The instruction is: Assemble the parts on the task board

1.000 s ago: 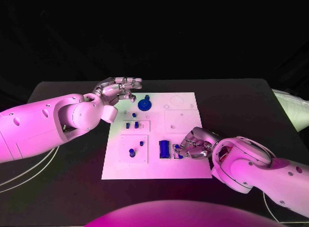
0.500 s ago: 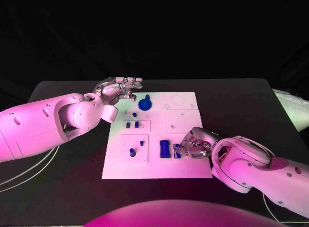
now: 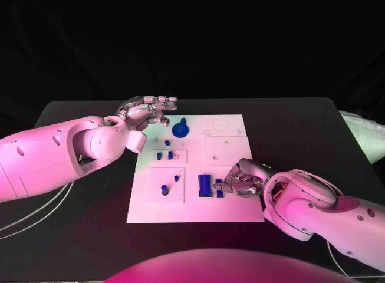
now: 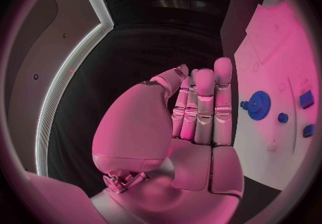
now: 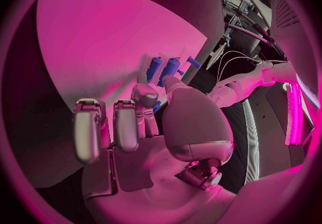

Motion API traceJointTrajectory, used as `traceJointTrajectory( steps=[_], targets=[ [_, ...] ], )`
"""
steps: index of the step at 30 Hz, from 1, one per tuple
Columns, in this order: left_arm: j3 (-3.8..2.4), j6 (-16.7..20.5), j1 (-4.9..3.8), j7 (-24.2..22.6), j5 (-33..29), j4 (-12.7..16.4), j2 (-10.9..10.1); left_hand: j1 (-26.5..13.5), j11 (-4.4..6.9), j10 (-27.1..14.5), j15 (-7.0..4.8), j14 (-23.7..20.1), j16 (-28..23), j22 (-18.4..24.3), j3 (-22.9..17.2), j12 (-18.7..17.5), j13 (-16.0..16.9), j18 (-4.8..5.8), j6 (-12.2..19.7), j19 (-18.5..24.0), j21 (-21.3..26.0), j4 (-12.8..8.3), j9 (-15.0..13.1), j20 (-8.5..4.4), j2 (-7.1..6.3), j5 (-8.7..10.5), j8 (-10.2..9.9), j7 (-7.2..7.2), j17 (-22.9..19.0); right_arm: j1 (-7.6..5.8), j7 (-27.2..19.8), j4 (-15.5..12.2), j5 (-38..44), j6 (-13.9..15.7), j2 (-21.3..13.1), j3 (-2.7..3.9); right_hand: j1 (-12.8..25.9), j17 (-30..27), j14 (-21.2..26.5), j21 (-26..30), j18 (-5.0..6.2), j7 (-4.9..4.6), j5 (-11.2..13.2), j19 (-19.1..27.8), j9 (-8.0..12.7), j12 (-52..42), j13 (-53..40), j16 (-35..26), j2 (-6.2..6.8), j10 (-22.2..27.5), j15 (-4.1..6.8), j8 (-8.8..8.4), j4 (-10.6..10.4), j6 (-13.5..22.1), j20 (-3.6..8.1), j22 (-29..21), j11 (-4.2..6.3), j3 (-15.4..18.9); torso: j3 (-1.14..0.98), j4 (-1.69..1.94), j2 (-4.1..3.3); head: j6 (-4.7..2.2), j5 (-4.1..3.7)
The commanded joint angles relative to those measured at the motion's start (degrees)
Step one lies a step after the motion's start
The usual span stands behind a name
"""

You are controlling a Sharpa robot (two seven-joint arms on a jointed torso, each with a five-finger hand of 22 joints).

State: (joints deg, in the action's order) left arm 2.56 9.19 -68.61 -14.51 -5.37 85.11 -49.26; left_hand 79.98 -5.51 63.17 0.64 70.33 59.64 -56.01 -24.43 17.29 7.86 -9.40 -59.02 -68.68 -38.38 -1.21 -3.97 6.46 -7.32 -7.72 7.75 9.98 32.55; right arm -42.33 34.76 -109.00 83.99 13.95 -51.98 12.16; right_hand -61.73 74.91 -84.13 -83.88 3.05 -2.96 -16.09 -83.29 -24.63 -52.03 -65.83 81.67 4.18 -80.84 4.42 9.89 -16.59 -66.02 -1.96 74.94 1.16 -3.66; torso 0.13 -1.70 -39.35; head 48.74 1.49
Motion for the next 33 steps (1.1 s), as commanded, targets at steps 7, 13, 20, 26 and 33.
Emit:
traceJointTrajectory(
  steps=[7,13,20,26,33],
  targets=[
    [-0.04,-1.1,-0.03,-0.2,0.2,0.1,0.0,0.0,0.08,-0.3,0.08,-0.3,-0.2,0.1,0.4,0.3,0.1,-0.70,0.3,0.5,0.4,0.0,0.0,0.10,0.58,-0.06,0.2,-0.24,-0.1,0.52,-0.3,-0.9,1.9,-1.1,-1.2,-0.01,-6.7,1.9,-3.5,0.0,-0.68,-0.17,6.2,-0.2,-0.3,0.6,-0.1,0.1,0.57,-0.1,0.27,-0.46,3.0,-0.2,0.08,6.7,-0.01,2.8,-0.03,-0.09,-0.02,-0.05,-0.03],
    [-0.04,-1.2,-0.03,-0.1,0.2,0.1,0.0,-0.1,0.09,-0.4,0.07,-0.3,-0.1,0.1,0.4,0.3,0.1,-0.71,0.2,0.5,0.4,0.0,0.0,0.09,0.59,-0.06,0.2,-0.24,-0.1,0.71,-0.3,-0.2,3.3,-1.2,-1.0,-0.01,-10.8,2.0,-3.5,0.0,-0.66,-0.19,9.4,-0.2,-0.4,0.7,-0.1,0.1,-0.44,0.0,0.27,-0.51,5.1,-0.3,0.07,6.7,-0.01,3.2,-0.03,-0.04,0.01,-0.12,-0.19],
    [-0.04,-1.2,-0.03,-0.1,0.2,0.0,0.2,-0.1,0.09,-0.4,0.07,-0.3,-0.1,0.1,0.4,0.3,0.1,-0.71,0.2,0.5,0.4,0.0,0.0,0.09,0.59,-0.06,0.2,-0.24,-0.1,0.79,-0.2,1.4,3.9,-0.8,0.0,-0.08,-10.5,2.2,-3.6,-0.1,-0.71,-0.16,8.7,-0.3,-0.5,0.3,-0.4,0.2,-2.20,-0.2,0.26,-0.55,4.5,-0.5,0.06,6.9,0.01,3.6,-0.02,0.12,-0.04,-0.11,-0.27],
    [-0.04,-1.2,-0.03,0.0,0.2,0.0,0.1,-0.1,0.09,-0.4,0.07,-0.3,-0.1,0.1,0.4,0.3,0.1,-0.71,0.2,0.5,0.4,0.0,0.0,0.09,0.59,-0.06,0.2,-0.24,-0.1,0.96,-0.2,1.8,4.2,-0.3,0.4,-0.16,-10.5,2.2,-3.6,-0.1,-0.72,-0.13,8.3,-0.4,-0.5,0.2,-0.5,0.2,-2.42,-0.3,0.29,-0.56,4.4,-0.5,0.07,6.9,0.04,3.8,-0.01,0.02,-0.02,-0.07,-0.20],
    [-0.04,-1.2,-0.03,0.0,0.2,0.0,0.0,-0.1,0.09,-0.4,0.07,-0.3,-0.1,0.1,0.4,0.3,0.1,-0.71,0.2,0.5,0.4,0.0,0.0,0.09,0.59,-0.06,0.2,-0.24,-0.1,1.05,-0.6,0.3,4.0,2.0,-0.3,-0.15,-8.3,2.0,-3.5,0.0,-0.70,-0.20,2.8,-0.3,-0.5,0.6,-0.4,0.1,-1.53,-0.3,0.22,-0.80,2.3,-0.5,0.04,6.9,-0.03,7.0,-0.05,0.02,0.03,-0.21,-0.25]
  ],
)
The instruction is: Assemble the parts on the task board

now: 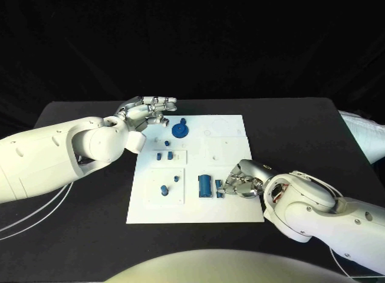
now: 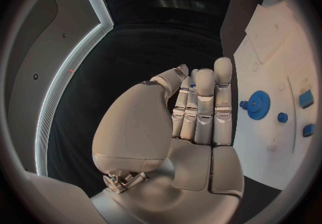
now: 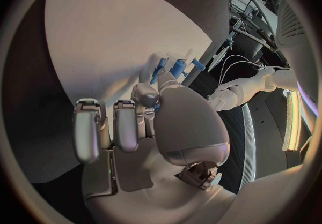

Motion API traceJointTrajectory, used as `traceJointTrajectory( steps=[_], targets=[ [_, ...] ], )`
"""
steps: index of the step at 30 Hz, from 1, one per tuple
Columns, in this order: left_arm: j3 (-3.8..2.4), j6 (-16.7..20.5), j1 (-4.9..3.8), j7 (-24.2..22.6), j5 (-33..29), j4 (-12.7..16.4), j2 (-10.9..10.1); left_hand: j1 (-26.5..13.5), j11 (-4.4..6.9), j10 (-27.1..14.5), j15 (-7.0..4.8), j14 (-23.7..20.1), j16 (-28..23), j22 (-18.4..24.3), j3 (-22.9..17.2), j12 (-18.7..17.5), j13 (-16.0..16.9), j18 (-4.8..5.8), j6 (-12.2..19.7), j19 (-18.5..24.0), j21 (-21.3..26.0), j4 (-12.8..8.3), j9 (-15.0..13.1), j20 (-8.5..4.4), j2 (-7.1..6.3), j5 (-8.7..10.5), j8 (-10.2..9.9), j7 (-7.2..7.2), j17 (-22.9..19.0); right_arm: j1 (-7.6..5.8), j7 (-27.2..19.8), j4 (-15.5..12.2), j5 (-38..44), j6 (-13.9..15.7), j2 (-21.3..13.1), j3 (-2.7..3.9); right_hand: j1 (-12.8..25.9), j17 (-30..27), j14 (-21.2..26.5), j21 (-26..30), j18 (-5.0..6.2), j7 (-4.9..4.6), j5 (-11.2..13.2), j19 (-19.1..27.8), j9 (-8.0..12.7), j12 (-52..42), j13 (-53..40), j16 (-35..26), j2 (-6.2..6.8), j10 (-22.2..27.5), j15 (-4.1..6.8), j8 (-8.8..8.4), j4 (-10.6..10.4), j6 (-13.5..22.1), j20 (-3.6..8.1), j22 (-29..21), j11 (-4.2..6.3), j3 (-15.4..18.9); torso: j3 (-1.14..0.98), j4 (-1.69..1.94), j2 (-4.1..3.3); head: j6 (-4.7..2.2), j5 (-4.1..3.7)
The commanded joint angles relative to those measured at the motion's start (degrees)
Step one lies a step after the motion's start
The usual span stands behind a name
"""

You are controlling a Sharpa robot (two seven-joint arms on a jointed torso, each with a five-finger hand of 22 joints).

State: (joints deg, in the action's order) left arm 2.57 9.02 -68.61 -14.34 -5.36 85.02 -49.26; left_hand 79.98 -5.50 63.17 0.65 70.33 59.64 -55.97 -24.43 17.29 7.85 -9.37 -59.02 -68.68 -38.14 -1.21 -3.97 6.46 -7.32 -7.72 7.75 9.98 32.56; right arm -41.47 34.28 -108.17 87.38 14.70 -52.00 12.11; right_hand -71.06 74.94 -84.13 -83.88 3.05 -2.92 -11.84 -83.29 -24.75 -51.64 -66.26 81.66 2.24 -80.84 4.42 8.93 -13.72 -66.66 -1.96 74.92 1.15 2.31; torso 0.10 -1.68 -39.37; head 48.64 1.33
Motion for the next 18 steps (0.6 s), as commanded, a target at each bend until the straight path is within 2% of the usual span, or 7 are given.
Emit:
traceJointTrajectory(
  steps=[1,5,8,10,11,15,18],
  targets=[
    [-0.04,-1.0,-0.03,-0.2,0.1,0.1,0.0,-0.1,0.09,-0.4,0.05,-0.4,-0.1,0.1,0.4,0.3,0.1,-0.75,0.2,0.5,0.3,0.0,0.0,0.09,0.62,-0.07,0.3,-0.24,-0.1,0.19,-0.2,-0.8,0.4,1.8,-0.5,-0.08,1.4,1.9,-3.5,0.1,-0.67,-0.26,-1.9,-0.2,-0.3,0.4,0.2,0.0,0.61,-0.2,0.21,0.12,-1.0,0.2,0.03,6.8,-0.05,1.6,-0.02,-0.01,0.08,-0.15,-0.11],
    [-0.03,-0.9,-0.02,-0.2,0.1,-0.3,0.1,-0.1,0.09,-0.4,0.05,-0.4,-0.1,0.1,0.4,0.4,0.1,-0.75,0.2,0.5,0.3,0.0,0.0,0.09,0.62,-0.07,0.3,-0.23,-0.1,-0.29,-2.0,-1.7,-1.0,5.2,-1.2,0.11,2.5,0.4,-3.2,0.9,-0.36,-0.46,-2.5,0.7,-0.3,2.8,1.5,-1.0,1.28,0.7,0.08,-0.23,-2.5,0.8,-0.07,5.7,-0.25,3.4,0.11,0.11,0.19,-0.63,-0.22],
    [-0.02,-0.5,-0.02,-0.4,0.1,-0.7,0.3,-0.2,0.06,-0.5,0.07,-0.5,-0.3,0.3,0.5,0.4,0.1,-0.81,0.3,0.7,0.7,0.1,0.0,0.09,0.60,-0.05,0.3,-0.21,-0.5,-1.70,-5.8,-1.0,-6.1,8.9,-1.5,0.22,2.1,-3.6,-2.2,3.5,0.48,-1.19,-2.7,3.2,0.1,10.5,6.1,-4.0,1.54,3.6,-0.41,-1.28,-2.8,2.6,-0.41,2.5,-0.87,4.5,0.20,0.39,0.52,-1.23,-0.47],
    [-0.02,0.6,0.01,-0.8,-0.1,-1.0,0.4,-0.4,-0.07,-0.9,0.31,-2.7,-2.0,1.6,0.8,0.5,0.0,-1.03,0.6,2.2,2.9,0.2,0.1,0.22,0.51,-0.08,0.3,-0.08,-2.7,-2.85,-9.7,0.6,-11.7,11.3,-1.5,0.25,0.9,-5.3,-1.8,4.8,0.86,-1.81,-3.2,4.3,0.4,13.6,8.1,-5.3,1.21,5.0,-0.80,-2.25,-2.5,4.2,-0.74,1.0,-1.39,4.8,0.37,0.34,0.98,-1.61,-0.52],
    [-0.01,1.2,0.07,-1.0,-0.5,-1.3,0.6,-0.5,-0.32,-1.8,0.88,-6.1,-3.9,2.2,0.9,0.3,-0.2,-0.91,1.0,4.5,4.4,0.3,0.1,0.49,0.32,-0.11,0.2,0.20,-3.7,-3.50,-12.3,1.8,-14.9,12.3,-1.3,0.26,0.0,-5.6,-1.8,5.1,0.96,-2.08,-3.3,4.6,0.6,14.4,8.6,-5.6,1.02,5.4,-0.97,-2.65,-2.2,4.9,-0.89,0.6,-1.59,4.8,0.49,0.32,1.32,-1.67,-0.55],
    [0.31,3.7,0.67,-2.9,-2.3,-2.3,1.2,-1.4,-1.92,-5.2,2.92,-15.2,-10.1,5.1,2.1,-0.8,-1.4,-0.39,2.6,12.6,10.3,1.0,0.2,1.98,-0.20,0.00,-0.2,1.12,-7.2,-6.32,-24.4,8.8,-30.0,14.7,0.4,0.26,-5.8,-12.9,0.2,11.1,2.66,-3.12,-3.2,9.6,1.5,22.6,14.3,-11.9,-0.37,9.9,-1.89,-3.93,-0.3,7.0,-1.62,-6.1,-2.64,4.2,0.77,0.15,2.64,-3.75,-0.99],
    [0.56,8.4,1.54,-7.2,-3.9,-2.8,1.9,-1.4,-2.00,-4.4,3.05,-16.6,-12.8,7.0,3.1,-0.1,-1.7,-0.56,1.4,14.4,12.8,1.5,-0.1,2.80,0.31,0.00,0.8,0.89,-9.3,-7.98,-34.4,15.4,-44.6,15.4,2.5,0.25,-10.4,-27.2,5.2,23.1,5.59,-3.98,-2.2,19.3,2.0,26.6,17.8,-25.1,-2.12,13.5,-2.43,-4.56,1.4,7.9,-2.17,-19.0,-3.26,2.7,1.04,-0.16,3.95,-5.05,-1.13]
  ],
)
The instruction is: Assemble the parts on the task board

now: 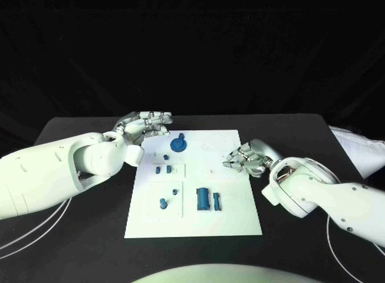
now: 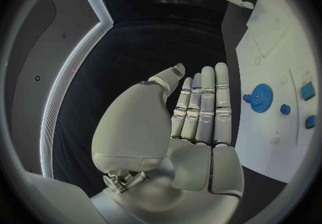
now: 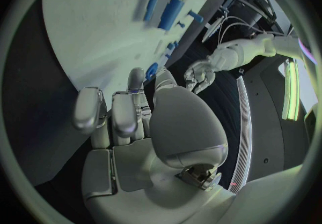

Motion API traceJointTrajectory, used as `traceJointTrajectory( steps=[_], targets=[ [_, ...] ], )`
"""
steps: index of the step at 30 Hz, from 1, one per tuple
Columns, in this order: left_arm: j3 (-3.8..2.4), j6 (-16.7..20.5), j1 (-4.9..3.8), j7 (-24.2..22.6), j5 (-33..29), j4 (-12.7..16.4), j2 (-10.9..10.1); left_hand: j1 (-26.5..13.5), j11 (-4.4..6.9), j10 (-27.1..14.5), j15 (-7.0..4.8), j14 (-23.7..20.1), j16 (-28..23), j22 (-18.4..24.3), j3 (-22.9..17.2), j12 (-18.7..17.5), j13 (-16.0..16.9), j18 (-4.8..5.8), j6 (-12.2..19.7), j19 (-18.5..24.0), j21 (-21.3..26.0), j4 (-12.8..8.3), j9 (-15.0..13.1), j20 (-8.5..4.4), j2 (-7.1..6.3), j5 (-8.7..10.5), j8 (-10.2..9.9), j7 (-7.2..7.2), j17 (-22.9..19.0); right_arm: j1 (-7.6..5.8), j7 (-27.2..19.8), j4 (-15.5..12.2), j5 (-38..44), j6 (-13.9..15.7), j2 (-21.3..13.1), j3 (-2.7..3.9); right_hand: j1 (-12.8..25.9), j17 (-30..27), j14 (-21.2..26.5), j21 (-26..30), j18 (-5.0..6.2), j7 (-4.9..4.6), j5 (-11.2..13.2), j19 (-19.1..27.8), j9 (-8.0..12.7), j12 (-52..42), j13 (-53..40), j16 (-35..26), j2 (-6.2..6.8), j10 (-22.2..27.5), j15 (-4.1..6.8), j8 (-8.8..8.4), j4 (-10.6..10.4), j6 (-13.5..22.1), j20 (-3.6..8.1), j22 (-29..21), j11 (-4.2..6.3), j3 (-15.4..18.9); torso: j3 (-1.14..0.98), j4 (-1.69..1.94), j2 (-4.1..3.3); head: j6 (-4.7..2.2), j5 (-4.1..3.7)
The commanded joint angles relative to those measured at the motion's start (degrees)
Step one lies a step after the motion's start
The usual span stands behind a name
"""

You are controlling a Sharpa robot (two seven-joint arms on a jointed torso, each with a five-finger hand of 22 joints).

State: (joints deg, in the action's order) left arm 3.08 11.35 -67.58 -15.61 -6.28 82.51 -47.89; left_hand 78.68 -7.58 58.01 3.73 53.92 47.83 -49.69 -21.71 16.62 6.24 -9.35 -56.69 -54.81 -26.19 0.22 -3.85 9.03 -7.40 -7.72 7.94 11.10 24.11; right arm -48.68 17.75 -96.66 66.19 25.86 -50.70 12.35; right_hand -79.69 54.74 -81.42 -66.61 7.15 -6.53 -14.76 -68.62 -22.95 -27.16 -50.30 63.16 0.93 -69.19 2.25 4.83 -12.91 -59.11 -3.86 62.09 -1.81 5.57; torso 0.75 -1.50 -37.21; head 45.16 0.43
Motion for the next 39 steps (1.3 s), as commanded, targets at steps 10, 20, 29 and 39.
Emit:
traceJointTrajectory(
  steps=[10,20,29,39],
  targets=[
    [0.23,10.0,3.62,-11.1,-6.5,-4.3,3.3,0.5,0.26,5.4,1.55,5.2,-24.5,12.7,-0.4,-7.6,-2.6,-1.53,-0.8,3.4,12.6,2.5,0.1,2.16,0.12,-0.08,-1.5,-1.07,-12.2,-2.66,-37.5,20.4,-52.3,-4.7,8.4,0.01,-7.7,-39.8,21.4,45.1,3.21,-5.43,6.1,19.3,8.5,23.3,33.0,-51.8,-3.18,9.0,-8.77,-1.22,4.4,5.0,-8.84,-36.9,-6.62,-5.7,0.32,-0.98,4.66,-5.67,-0.34],
    [0.19,9.6,4.67,-9.2,-5.2,-6.5,4.8,-26.0,2.00,-15.4,0.84,-14.8,-39.1,31.0,7.4,-16.6,-6.2,2.44,18.4,21.0,21.7,-0.2,3.8,-0.17,2.52,2.45,-7.9,-4.74,-19.3,-2.96,-35.4,23.5,-49.4,-4.1,10.9,-0.18,22.5,-49.0,37.1,55.6,0.00,-1.53,9.5,30.7,16.3,27.2,45.3,-58.9,-0.93,27.8,-6.30,-4.83,12.9,21.8,-4.02,-49.1,-3.94,-5.6,0.01,-1.01,4.81,-7.49,-0.08],
    [-0.84,17.0,5.54,-10.8,-1.6,-2.1,4.3,-41.6,7.58,-28.0,-3.73,-26.3,-41.7,36.5,11.6,-16.6,-6.2,3.84,29.7,31.0,26.2,-0.2,3.8,-2.79,7.40,7.72,-7.9,-6.61,-24.1,-5.75,-39.4,18.0,-54.9,3.2,9.3,-4.16,39.9,-54.7,50.6,58.9,-1.60,0.92,14.8,42.3,18.3,27.2,50.3,-63.2,-0.93,40.5,-2.25,-4.83,12.9,33.2,-1.60,-53.0,-2.20,-5.6,-0.65,1.15,5.85,-10.32,-0.38],
    [-2.73,30.3,7.12,-13.6,5.0,5.9,3.4,-54.0,7.58,-38.1,-3.73,-35.6,-43.7,40.9,15.0,-16.6,-6.2,5.29,38.8,39.0,26.2,-0.2,3.8,-4.88,7.40,7.72,-7.9,-11.10,-24.1,-10.66,-46.4,8.3,-64.6,16.1,6.5,-11.17,53.2,-54.7,60.9,61.5,-2.84,6.53,14.8,51.1,23.0,27.2,50.3,-63.2,-0.93,50.1,-2.25,-4.83,12.9,41.9,3.86,-56.1,1.81,-5.6,-0.75,1.50,6.02,-10.79,-0.43]
  ],
)
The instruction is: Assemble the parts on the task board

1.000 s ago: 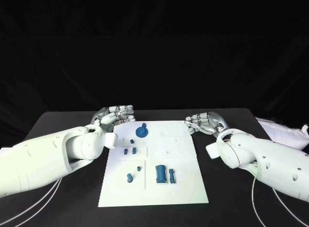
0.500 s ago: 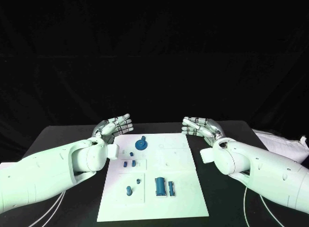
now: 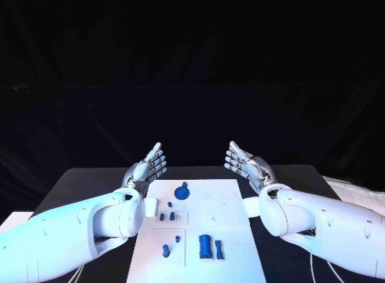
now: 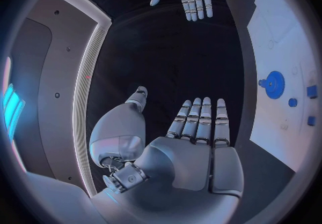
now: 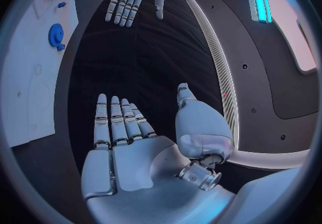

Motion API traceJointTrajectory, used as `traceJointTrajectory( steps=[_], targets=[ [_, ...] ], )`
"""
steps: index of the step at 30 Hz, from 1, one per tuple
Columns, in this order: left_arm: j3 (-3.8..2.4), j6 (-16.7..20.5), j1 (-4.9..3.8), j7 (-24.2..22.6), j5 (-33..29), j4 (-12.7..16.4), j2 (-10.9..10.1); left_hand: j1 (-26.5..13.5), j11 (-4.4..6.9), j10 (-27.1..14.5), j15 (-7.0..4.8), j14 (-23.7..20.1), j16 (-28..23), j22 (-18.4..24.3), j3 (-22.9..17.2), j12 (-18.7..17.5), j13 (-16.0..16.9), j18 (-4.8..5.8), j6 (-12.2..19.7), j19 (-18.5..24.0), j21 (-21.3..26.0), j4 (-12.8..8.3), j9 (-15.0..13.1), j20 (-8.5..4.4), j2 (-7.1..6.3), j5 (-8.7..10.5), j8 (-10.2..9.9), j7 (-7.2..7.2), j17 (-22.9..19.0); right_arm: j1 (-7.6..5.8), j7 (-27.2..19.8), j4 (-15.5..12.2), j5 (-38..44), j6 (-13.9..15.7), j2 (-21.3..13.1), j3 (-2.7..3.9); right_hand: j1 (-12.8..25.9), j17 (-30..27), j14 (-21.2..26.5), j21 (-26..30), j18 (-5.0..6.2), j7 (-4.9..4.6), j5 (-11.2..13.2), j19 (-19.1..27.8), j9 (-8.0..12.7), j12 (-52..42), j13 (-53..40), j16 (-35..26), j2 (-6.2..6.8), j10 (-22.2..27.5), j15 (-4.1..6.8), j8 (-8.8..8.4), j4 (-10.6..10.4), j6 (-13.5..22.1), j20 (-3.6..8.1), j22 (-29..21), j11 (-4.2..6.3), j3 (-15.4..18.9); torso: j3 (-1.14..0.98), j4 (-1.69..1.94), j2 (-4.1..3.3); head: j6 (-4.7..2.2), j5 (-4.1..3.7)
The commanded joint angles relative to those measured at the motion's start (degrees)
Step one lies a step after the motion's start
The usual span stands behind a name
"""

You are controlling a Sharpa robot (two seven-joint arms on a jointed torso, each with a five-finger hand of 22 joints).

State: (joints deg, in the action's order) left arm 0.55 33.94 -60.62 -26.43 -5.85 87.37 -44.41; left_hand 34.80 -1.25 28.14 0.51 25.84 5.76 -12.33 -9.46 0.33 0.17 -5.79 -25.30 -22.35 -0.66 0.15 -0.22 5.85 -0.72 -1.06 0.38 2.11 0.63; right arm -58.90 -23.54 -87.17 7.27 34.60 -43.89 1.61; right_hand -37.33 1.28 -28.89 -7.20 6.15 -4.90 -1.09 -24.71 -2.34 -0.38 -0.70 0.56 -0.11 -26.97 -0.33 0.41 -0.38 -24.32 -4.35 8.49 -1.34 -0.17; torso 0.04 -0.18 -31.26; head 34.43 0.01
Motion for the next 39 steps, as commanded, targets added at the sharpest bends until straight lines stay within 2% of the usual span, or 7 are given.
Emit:
traceJointTrajectory(
  steps=[1,3,4,5,13,19,39],
  targets=[
    [-0.29,8.3,0.25,-3.0,4.9,1.5,-0.2,-11.1,1.25,-9.0,-0.51,-8.2,-5.8,3.9,3.0,-0.3,-0.2,1.74,8.0,7.1,0.7,-0.1,0.2,-5.85,0.72,1.06,-0.4,-2.11,-0.6,-0.68,-5.4,-1.6,-6.1,8.0,-0.5,-0.78,11.9,-1.3,9.2,2.3,-1.85,4.90,1.1,7.9,2.3,0.4,0.7,-0.6,0.11,8.6,0.33,-0.41,0.4,7.7,4.35,-2.7,1.34,0.2,-0.04,0.18,0.08,-0.05,-0.01],
    [-0.45,9.4,0.37,-3.2,5.5,2.1,-0.2,-12.6,1.25,-10.2,-0.51,-9.4,-5.8,4.5,3.4,-0.3,-0.2,1.75,9.2,8.1,0.7,-0.1,0.2,-5.85,0.72,1.06,-0.4,-2.11,-0.6,-1.05,-5.9,-2.4,-6.8,9.0,-0.7,-1.31,13.6,-1.3,10.5,2.6,-2.12,4.90,1.1,9.0,2.3,0.4,0.7,-0.6,0.11,9.9,0.33,-0.41,0.4,8.8,4.35,-3.1,1.34,0.2,-0.04,0.18,0.08,-0.05,-0.01],
    [-0.52,9.9,0.43,-3.3,5.7,2.4,-0.3,-14.2,1.25,-11.5,-0.51,-10.6,-5.8,5.0,3.9,-0.3,-0.2,1.74,10.3,9.0,0.7,-0.1,0.2,-5.85,0.72,1.06,-0.4,-2.11,-0.6,-1.21,-6.2,-2.7,-7.2,9.4,-0.8,-1.54,15.3,-1.3,11.8,2.9,-6.15,4.90,1.1,10.1,2.3,0.4,0.7,-0.6,0.11,11.1,0.33,-0.41,0.4,9.9,4.35,-3.5,1.34,0.2,-0.04,0.18,0.08,-0.05,-0.01],
    [-0.54,10.1,0.45,-3.3,5.8,2.5,-0.3,-14.8,1.25,-12.0,-0.51,-11.0,-5.8,5.3,4.0,-0.3,-0.2,5.79,10.8,9.4,0.7,-0.1,0.2,-5.85,0.72,1.06,-0.4,-2.11,-0.6,-1.25,-6.2,-2.8,-7.3,9.5,-0.8,-1.60,15.9,-1.3,12.3,3.1,-6.15,4.90,1.1,10.5,2.3,0.4,0.7,-0.6,0.11,11.5,0.33,-0.41,0.4,10.3,4.35,-3.6,1.34,0.2,-0.04,0.18,0.08,-0.05,-0.01],
    [-0.55,10.2,0.46,-3.4,5.8,2.6,-0.3,-20.6,1.25,-16.7,-0.51,-15.3,-5.8,7.3,9.5,-0.3,-0.2,5.79,15.0,13.2,0.7,-0.1,0.2,-5.85,0.72,1.06,-0.4,-2.11,-0.6,-1.26,-6.3,-2.8,-7.3,9.5,-0.8,-1.61,22.1,-1.3,17.1,7.2,-6.15,4.90,1.1,14.7,2.3,0.4,0.7,-0.6,0.11,16.0,0.33,-0.41,0.4,14.4,4.35,-8.5,1.34,0.2,-0.04,0.18,0.08,-0.05,-0.01],
    [-0.55,10.2,0.46,-3.4,5.8,2.6,-0.3,-23.5,1.25,-19.0,-0.51,-17.5,-5.8,12.3,9.5,-0.3,-0.2,5.79,17.1,15.1,0.7,-0.1,0.2,-5.85,0.72,1.06,-0.4,-2.11,-0.6,-1.26,-6.3,-2.8,-7.3,9.5,-0.8,-1.61,25.2,-1.3,19.5,7.2,-6.15,4.90,1.1,16.8,2.3,0.4,0.7,-0.6,0.11,18.3,0.33,-0.41,0.4,16.5,4.35,-8.5,1.34,0.2,-0.04,0.18,0.08,-0.05,-0.01],
    [-0.55,10.2,0.46,-3.4,5.8,2.6,-0.3,-34.8,1.25,-28.1,-0.51,-25.8,-5.8,12.3,9.5,-0.3,-0.2,5.79,25.3,22.3,0.7,-0.1,0.2,-5.85,0.72,1.06,-0.4,-2.11,-0.6,-1.26,-6.3,-2.8,-7.3,9.5,-0.8,-1.61,37.3,-1.3,28.9,7.2,-6.15,4.90,1.1,24.7,2.3,0.4,0.7,-0.6,0.11,27.0,0.33,-0.41,0.4,24.3,4.35,-8.5,1.34,0.2,-0.04,0.18,0.08,-0.05,-0.01]
  ],
)
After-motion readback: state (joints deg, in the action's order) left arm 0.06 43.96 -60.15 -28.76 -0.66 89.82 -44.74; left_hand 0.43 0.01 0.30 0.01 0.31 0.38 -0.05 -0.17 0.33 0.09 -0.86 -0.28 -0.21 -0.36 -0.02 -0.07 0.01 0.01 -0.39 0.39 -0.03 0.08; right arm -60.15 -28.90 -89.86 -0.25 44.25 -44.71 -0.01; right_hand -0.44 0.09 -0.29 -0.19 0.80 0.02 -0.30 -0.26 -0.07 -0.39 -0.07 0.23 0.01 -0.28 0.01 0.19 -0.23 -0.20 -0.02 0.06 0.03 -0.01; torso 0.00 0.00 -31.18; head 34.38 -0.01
